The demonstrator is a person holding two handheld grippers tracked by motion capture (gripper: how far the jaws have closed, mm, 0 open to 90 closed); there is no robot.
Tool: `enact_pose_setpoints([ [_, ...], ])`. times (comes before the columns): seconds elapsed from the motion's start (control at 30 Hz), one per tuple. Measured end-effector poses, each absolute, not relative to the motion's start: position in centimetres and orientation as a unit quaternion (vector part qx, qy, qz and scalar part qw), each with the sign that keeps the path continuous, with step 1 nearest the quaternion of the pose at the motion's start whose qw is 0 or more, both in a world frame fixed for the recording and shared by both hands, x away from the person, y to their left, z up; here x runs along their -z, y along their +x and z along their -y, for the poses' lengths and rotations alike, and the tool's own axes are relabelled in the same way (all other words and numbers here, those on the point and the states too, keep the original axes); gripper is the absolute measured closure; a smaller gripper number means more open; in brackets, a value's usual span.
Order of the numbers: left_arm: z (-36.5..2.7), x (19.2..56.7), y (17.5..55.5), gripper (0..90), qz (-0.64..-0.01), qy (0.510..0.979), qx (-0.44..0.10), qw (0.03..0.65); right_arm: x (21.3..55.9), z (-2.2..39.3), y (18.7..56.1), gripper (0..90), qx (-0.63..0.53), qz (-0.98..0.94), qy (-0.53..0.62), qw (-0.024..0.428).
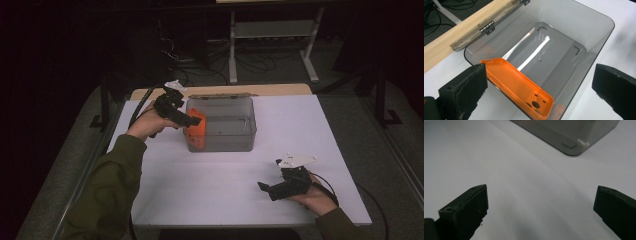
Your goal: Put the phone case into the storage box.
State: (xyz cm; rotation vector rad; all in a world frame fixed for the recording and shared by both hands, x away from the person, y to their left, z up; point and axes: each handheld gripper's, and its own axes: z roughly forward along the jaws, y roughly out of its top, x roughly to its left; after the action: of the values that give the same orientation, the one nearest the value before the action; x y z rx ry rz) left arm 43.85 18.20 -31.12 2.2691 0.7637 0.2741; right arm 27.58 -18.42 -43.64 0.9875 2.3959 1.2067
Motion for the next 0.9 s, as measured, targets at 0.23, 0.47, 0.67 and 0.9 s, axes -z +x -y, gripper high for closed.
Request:
enact_pose_setpoints([
  [0.23,-19.0,31.3,42.8,0.0,-0.287,0.877,-0.114,0.368,43.6,18.4,27.6,0.0,-0.418,-0.830,0.342,0.140],
  [0.47,-19.9,31.6,42.0,0.0,-0.286,0.875,-0.117,0.373,43.6,18.4,27.6,0.0,-0.418,-0.830,0.342,0.141],
  [0.67,-20.6,32.1,41.1,0.0,-0.285,0.873,-0.117,0.377,43.6,18.4,27.6,0.0,-0.419,-0.829,0.341,0.142],
  [0.9,-21.0,32.7,40.0,0.0,-0.278,0.875,-0.120,0.378,43.8,18.3,27.6,0.0,-0.421,-0.829,0.340,0.141],
])
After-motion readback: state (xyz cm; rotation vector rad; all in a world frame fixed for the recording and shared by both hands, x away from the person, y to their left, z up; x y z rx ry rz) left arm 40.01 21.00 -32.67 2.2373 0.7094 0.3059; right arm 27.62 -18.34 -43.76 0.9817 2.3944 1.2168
